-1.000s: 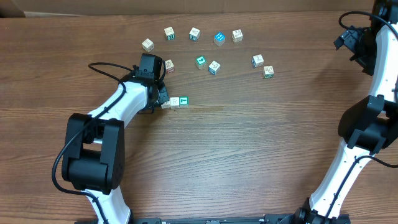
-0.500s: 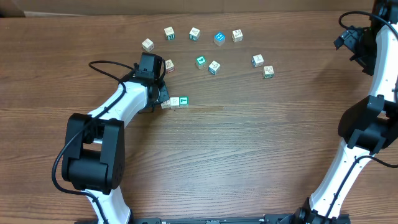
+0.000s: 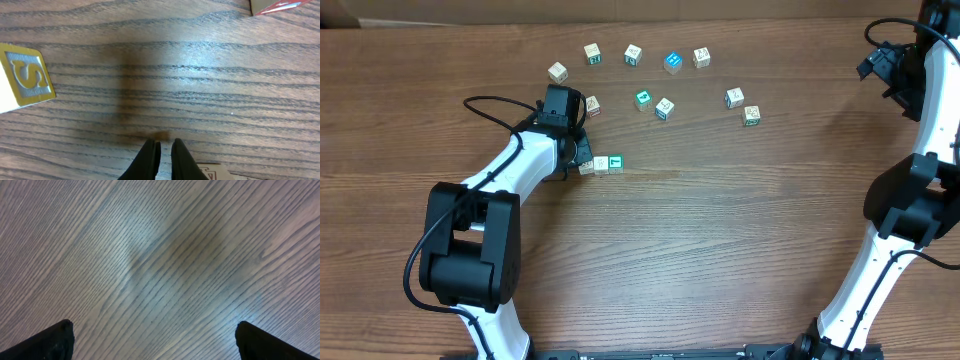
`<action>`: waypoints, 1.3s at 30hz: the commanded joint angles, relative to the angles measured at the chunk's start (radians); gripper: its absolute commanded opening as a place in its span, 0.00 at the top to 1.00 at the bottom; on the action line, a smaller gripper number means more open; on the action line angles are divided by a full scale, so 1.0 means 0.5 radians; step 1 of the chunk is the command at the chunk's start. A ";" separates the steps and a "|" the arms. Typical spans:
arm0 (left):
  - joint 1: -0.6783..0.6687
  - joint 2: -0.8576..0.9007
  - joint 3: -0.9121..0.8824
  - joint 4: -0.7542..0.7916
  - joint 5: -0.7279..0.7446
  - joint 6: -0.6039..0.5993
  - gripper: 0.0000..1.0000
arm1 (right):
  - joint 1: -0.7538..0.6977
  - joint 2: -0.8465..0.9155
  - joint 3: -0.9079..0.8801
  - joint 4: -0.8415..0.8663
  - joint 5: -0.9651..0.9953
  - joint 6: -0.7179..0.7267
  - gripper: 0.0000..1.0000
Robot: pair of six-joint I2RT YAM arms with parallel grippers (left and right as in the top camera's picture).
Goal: Form a horizontal line
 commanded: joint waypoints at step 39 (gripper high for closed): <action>-0.005 0.005 -0.024 0.327 0.102 0.166 0.95 | -0.007 -0.034 -0.007 0.005 0.004 -0.008 0.00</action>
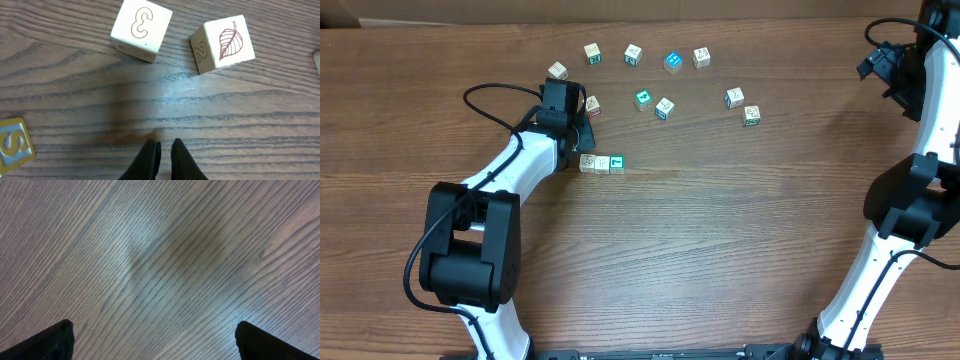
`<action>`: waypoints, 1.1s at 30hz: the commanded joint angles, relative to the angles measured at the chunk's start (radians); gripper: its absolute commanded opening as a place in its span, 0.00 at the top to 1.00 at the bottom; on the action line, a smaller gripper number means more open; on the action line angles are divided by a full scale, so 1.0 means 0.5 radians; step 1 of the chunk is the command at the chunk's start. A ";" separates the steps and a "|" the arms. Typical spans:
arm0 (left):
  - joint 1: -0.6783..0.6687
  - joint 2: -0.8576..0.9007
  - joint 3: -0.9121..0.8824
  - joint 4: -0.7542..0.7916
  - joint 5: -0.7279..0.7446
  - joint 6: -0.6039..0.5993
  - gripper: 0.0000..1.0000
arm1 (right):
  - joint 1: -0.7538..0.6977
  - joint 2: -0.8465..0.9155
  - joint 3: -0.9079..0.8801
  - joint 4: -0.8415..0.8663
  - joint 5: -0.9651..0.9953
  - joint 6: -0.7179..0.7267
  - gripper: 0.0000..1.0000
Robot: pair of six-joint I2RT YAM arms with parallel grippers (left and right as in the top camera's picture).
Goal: Form a horizontal line
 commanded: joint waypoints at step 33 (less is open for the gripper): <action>-0.005 0.005 -0.021 -0.131 0.282 0.053 0.96 | -0.007 -0.034 -0.007 0.003 0.004 -0.008 0.00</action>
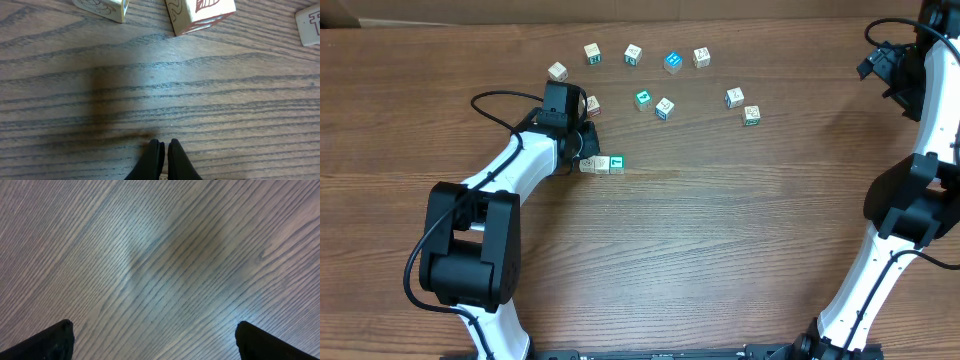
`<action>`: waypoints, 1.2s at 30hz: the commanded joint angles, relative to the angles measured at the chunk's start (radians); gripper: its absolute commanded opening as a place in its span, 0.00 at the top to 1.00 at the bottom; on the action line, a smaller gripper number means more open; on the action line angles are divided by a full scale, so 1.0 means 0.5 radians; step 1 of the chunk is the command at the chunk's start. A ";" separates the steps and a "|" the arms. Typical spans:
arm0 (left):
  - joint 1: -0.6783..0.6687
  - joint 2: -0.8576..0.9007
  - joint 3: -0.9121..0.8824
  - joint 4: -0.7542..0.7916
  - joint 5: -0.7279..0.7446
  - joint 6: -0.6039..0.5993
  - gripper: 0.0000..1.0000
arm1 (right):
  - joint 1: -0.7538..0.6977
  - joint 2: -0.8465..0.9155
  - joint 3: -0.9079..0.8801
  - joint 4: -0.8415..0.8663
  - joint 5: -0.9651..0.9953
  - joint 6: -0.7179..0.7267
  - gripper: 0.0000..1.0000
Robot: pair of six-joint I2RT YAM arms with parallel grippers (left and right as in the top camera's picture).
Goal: Form a horizontal line
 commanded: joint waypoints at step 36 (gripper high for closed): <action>-0.005 0.004 -0.018 -0.065 0.044 0.052 0.96 | -0.007 -0.034 -0.007 0.004 0.004 -0.008 0.00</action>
